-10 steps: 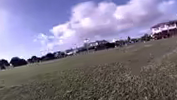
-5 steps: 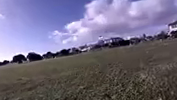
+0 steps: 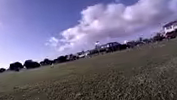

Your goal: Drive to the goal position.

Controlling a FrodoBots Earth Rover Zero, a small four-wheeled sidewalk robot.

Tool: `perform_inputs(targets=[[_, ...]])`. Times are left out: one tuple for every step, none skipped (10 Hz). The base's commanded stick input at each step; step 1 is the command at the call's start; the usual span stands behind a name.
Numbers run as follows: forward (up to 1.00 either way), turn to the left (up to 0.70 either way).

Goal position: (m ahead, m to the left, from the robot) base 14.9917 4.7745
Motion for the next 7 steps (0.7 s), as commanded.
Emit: perform_inputs(targets=[[0.70, 0.14], [0.70, 0.14], [0.70, 0.14], [0.70, 0.14], [0.70, 0.14], [0.70, 0.14], [0.70, 0.14]])
